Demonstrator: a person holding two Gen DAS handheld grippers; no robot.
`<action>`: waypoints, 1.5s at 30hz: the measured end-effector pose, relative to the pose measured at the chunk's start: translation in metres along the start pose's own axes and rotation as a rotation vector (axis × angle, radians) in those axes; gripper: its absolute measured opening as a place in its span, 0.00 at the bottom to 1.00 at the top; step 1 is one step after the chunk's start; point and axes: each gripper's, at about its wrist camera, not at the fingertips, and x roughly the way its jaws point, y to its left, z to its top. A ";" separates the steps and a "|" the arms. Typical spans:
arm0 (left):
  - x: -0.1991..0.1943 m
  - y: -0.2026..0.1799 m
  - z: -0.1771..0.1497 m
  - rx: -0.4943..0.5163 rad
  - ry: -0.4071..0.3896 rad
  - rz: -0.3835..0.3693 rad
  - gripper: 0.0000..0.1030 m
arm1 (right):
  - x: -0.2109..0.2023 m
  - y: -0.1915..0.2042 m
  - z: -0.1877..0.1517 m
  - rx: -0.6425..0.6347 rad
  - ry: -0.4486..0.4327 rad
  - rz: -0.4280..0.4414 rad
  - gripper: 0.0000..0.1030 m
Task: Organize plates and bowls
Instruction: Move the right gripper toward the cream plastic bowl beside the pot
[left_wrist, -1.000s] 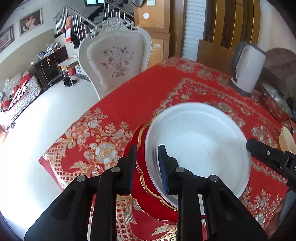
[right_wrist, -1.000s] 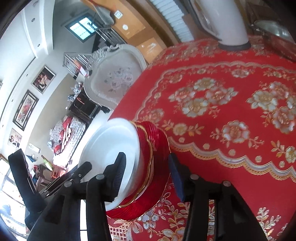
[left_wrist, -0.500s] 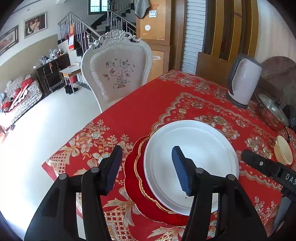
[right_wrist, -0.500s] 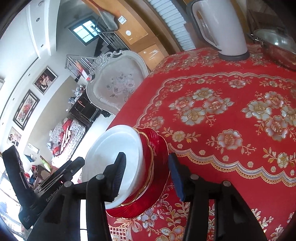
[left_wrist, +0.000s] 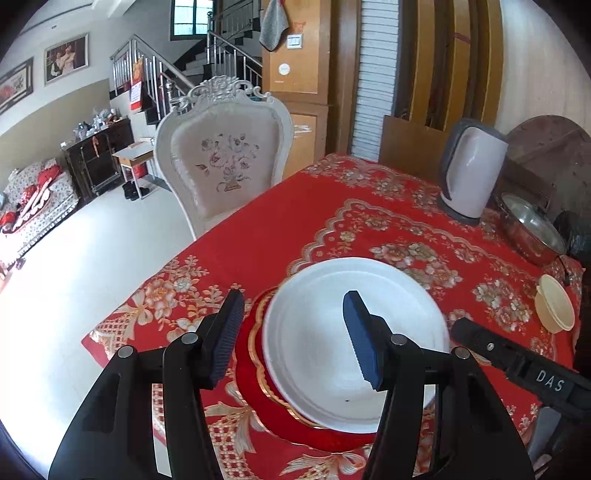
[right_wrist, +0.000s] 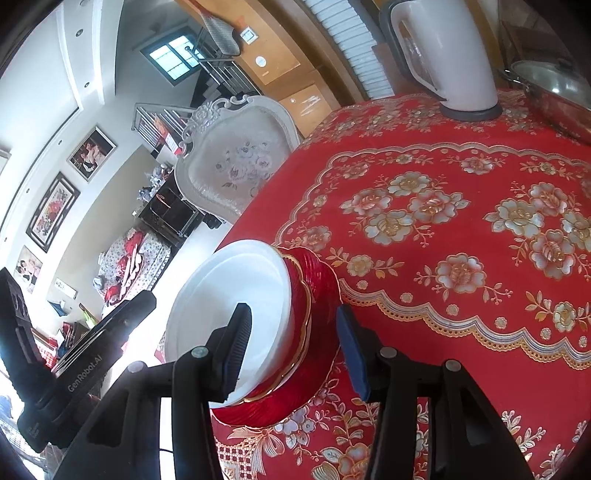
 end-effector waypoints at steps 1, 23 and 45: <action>0.000 -0.003 0.000 0.004 0.001 -0.006 0.54 | -0.001 -0.002 0.000 0.001 -0.002 -0.001 0.47; 0.018 -0.185 0.017 0.185 0.071 -0.376 0.54 | -0.087 -0.114 0.026 0.151 -0.191 -0.167 0.50; 0.031 -0.234 0.057 0.268 0.176 -0.369 0.54 | -0.136 -0.195 0.043 0.431 -0.161 -0.283 0.50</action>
